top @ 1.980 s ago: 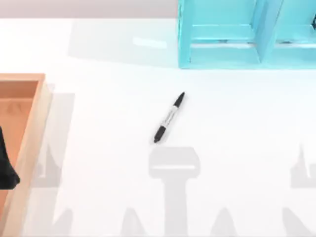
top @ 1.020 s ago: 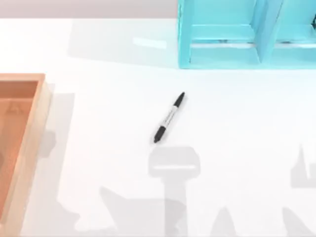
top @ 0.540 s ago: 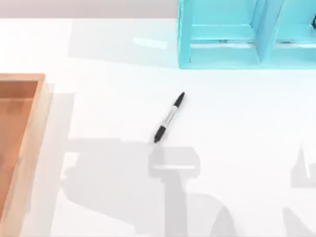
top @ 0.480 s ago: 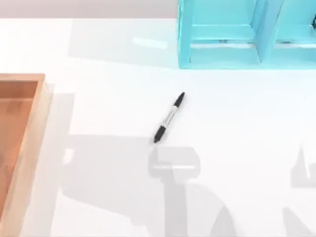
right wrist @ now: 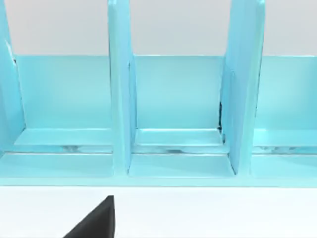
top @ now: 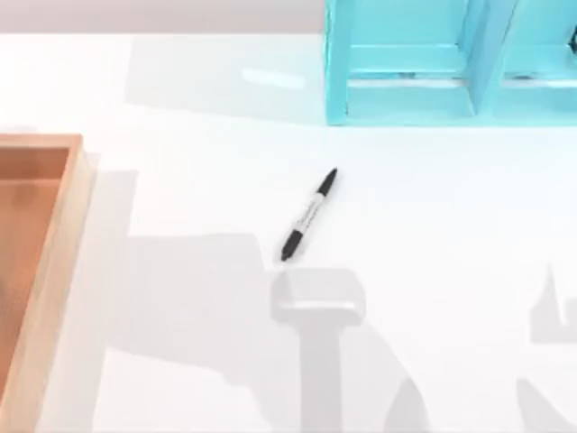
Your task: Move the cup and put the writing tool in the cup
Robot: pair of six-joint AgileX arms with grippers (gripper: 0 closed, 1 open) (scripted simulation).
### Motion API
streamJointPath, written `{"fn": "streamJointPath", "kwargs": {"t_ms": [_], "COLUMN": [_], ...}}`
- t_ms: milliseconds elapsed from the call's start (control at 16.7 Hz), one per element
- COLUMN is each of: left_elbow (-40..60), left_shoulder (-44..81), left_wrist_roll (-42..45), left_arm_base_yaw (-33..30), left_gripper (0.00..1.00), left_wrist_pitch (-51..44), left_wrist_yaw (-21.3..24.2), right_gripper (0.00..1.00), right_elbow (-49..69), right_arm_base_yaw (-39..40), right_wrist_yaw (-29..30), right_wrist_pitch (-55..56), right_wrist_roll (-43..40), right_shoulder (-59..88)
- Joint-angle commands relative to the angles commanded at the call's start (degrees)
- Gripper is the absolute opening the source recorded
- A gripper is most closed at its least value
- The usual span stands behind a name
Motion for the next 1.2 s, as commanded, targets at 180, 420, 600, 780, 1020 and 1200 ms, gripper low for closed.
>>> {"fn": "streamJointPath", "kwargs": {"t_ms": [180,420,600,780,1020,1200], "left_elbow": [-2.00,-9.28,-14.65,-16.45,-16.45,-16.45], "left_shoulder": [0.58,3.08,5.02,5.68,5.68,5.68], "left_wrist_roll": [-0.06,0.14,0.31,0.35,0.35,0.35], "left_arm_base_yaw": [0.13,0.32,0.51,0.51,0.51,0.51], "left_gripper": [1.00,1.00,1.00,1.00,0.92,0.70], "left_wrist_pitch": [2.25,12.61,19.93,22.00,22.00,22.00], "left_wrist_yaw": [0.01,0.02,0.02,0.03,0.03,0.03], "right_gripper": [1.00,1.00,1.00,1.00,1.00,1.00], "right_elbow": [0.00,0.00,0.00,0.00,0.00,0.00], "right_arm_base_yaw": [0.00,0.00,0.00,0.00,0.00,0.00], "right_wrist_yaw": [0.00,0.00,0.00,0.00,0.00,0.00], "right_wrist_pitch": [0.00,0.00,0.00,0.00,0.00,0.00], "right_wrist_roll": [0.00,0.00,0.00,0.00,0.00,0.00], "right_shoulder": [0.00,0.00,0.00,0.00,0.00,0.00]}}
